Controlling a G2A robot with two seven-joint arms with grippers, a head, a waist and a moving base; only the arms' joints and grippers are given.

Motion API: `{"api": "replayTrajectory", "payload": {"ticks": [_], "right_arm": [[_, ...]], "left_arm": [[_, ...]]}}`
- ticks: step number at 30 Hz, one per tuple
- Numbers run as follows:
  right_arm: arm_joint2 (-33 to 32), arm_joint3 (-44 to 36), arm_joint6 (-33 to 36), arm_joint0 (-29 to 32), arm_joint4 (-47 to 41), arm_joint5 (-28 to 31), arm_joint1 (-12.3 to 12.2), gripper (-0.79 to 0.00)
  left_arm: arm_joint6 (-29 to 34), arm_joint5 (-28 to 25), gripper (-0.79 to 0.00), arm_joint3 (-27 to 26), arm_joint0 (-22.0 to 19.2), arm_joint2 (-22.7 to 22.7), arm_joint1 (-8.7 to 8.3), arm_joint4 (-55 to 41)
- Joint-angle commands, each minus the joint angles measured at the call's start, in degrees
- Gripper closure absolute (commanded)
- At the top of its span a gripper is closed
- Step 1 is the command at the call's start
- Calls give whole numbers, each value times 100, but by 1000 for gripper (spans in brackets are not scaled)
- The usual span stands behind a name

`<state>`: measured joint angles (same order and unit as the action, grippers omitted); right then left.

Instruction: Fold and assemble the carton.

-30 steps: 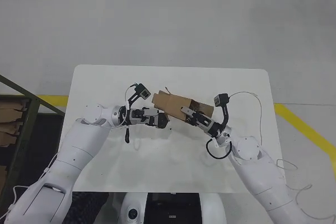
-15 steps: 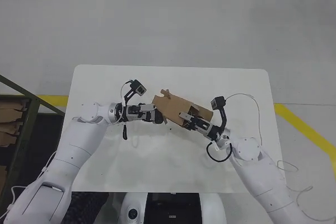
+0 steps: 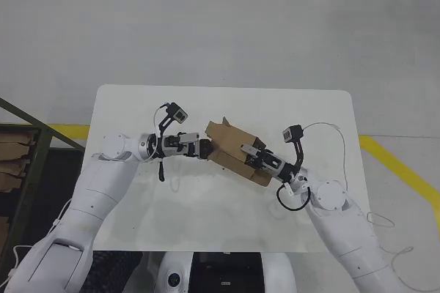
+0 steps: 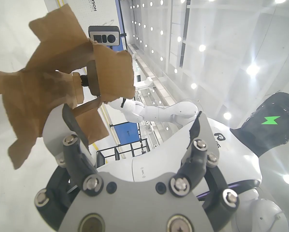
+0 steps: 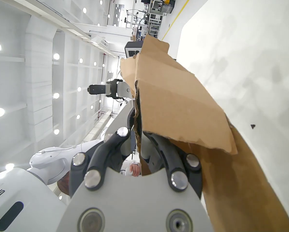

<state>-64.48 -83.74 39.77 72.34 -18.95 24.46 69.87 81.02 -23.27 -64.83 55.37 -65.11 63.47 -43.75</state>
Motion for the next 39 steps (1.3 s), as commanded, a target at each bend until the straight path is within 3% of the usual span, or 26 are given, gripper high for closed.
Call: {"api": "replayTrajectory", "payload": {"ticks": [1,13,39], "right_arm": [[-67,-32,58,18,-12,37,-15,0],[-329,-313,427,230,-84,198,-98,0],[-190,-471,473,306,-182,251,-101,0]], "left_arm": [[-33,-32,-785,69,-6,-33,-2,5],[-214,-102,-785,338,-102,-335,-28,-116],[107,255,-785,-96,47,58,98,-236]]}}
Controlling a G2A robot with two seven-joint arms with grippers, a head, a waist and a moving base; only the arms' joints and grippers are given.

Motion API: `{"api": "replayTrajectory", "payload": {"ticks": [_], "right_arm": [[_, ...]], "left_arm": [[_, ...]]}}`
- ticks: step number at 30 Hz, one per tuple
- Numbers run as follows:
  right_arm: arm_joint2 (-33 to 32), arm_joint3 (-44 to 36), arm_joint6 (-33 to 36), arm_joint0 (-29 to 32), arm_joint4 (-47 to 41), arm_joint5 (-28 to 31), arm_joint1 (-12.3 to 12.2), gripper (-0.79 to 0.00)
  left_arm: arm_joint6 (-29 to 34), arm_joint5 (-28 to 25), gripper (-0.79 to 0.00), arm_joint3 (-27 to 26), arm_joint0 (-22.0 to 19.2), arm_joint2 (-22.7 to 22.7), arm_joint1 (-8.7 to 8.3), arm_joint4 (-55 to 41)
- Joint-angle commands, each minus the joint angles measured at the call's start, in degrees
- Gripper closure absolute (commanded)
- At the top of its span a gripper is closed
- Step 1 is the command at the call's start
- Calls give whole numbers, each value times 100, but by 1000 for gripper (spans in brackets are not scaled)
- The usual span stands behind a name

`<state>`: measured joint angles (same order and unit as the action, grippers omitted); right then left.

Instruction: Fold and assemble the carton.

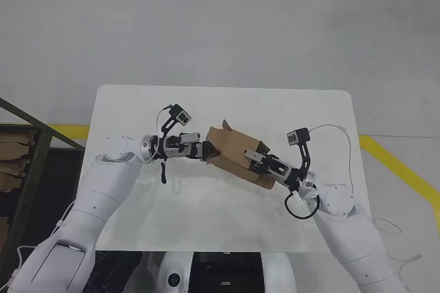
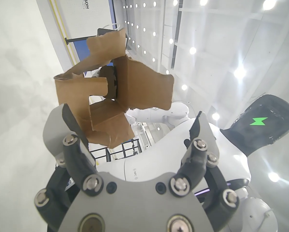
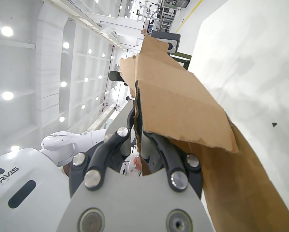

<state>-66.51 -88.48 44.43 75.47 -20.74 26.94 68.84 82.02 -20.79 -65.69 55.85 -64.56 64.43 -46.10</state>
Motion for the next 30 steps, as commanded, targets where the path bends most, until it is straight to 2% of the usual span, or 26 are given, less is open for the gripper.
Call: {"api": "replayTrajectory", "payload": {"ticks": [1,30], "right_arm": [[30,10,17,-14,-10,9,4,0],[293,215,412,-132,-372,173,32,0]], "left_arm": [[9,11,-785,-25,-3,10,5,9],[1,66,-785,-151,-37,37,55,157]]}}
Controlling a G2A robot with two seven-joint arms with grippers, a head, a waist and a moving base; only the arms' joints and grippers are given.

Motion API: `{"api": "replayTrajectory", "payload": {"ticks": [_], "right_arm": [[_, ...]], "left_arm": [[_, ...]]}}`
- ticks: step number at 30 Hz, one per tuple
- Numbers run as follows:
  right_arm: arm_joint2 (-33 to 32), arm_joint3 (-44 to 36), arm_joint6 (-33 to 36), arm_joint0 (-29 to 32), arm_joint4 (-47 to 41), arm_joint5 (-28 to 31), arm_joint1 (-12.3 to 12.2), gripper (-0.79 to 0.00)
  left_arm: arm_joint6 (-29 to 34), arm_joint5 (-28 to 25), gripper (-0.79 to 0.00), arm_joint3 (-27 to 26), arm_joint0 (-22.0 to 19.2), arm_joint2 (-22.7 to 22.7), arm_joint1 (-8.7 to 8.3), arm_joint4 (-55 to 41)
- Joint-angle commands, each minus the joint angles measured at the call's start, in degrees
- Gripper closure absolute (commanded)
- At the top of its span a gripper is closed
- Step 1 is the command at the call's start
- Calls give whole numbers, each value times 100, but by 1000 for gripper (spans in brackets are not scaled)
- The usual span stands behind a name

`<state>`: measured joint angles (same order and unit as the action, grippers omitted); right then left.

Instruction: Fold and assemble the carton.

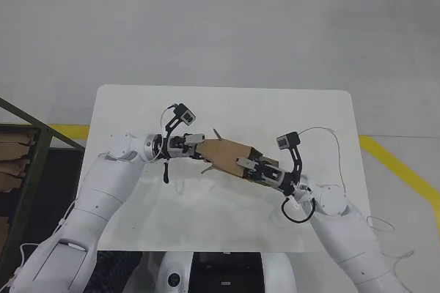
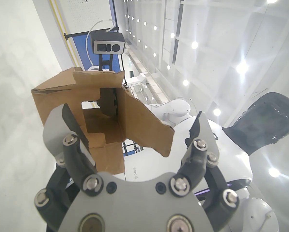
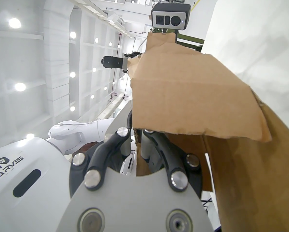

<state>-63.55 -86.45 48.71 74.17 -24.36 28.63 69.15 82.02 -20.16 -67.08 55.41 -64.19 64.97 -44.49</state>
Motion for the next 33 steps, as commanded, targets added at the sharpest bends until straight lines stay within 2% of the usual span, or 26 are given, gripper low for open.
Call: {"api": "replayTrajectory", "payload": {"ticks": [1,9,15,23,33], "right_arm": [[-7,23,-31,-3,-30,19,2,0],[-38,91,-105,-9,-92,67,3,0],[-291,76,-235,90,-98,155,-40,0],[-599,125,-745,240,-157,163,-66,0],[-345,256,-1530,144,501,-35,13,0]], "left_arm": [[0,-3,-785,-27,13,-3,1,1],[15,23,-785,-105,50,5,8,32],[-37,-1,-785,-19,61,-110,-12,55],[-9,21,-785,41,134,-216,-39,73],[8,70,-785,-198,190,-172,-24,43]]}}
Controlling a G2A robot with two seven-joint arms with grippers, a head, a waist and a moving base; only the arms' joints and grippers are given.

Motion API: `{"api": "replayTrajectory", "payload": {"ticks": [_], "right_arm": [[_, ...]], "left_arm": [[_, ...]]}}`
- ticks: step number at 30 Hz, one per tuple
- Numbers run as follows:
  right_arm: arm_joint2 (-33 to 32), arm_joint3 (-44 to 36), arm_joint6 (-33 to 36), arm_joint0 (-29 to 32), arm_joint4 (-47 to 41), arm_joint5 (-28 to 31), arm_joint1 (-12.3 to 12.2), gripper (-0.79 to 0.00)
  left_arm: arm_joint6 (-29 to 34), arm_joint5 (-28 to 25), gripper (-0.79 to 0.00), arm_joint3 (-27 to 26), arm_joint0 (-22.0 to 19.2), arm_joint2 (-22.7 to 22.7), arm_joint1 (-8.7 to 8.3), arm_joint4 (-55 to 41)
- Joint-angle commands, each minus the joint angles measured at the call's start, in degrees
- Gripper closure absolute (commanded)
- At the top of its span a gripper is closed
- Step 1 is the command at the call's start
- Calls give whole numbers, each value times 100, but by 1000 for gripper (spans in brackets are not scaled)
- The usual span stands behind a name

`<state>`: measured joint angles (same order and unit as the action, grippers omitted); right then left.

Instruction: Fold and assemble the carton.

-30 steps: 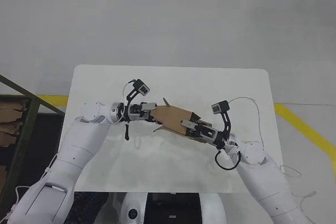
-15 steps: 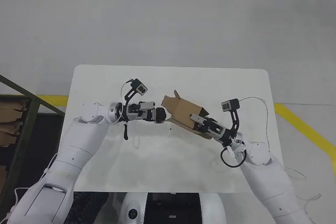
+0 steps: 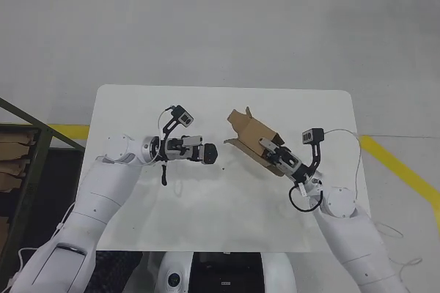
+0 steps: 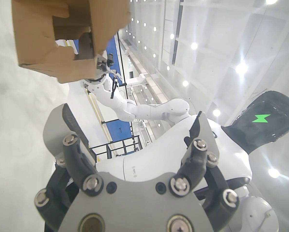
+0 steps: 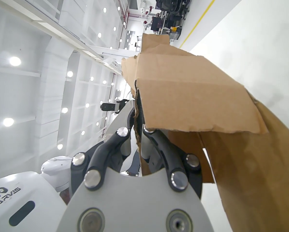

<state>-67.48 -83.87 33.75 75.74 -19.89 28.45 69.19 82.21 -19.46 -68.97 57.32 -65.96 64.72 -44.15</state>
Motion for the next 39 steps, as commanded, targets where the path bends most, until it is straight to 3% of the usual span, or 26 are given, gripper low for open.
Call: {"api": "replayTrajectory", "payload": {"ticks": [1,29,39], "right_arm": [[93,4,-61,-30,114,-32,19,0],[508,-160,782,-112,230,-34,49,0],[412,-187,1238,-91,163,-289,-11,0]], "left_arm": [[-21,-5,-785,-15,-2,9,4,16],[-73,5,-785,-30,-5,-11,12,129],[-160,-75,-785,210,-82,-239,-22,91]]}}
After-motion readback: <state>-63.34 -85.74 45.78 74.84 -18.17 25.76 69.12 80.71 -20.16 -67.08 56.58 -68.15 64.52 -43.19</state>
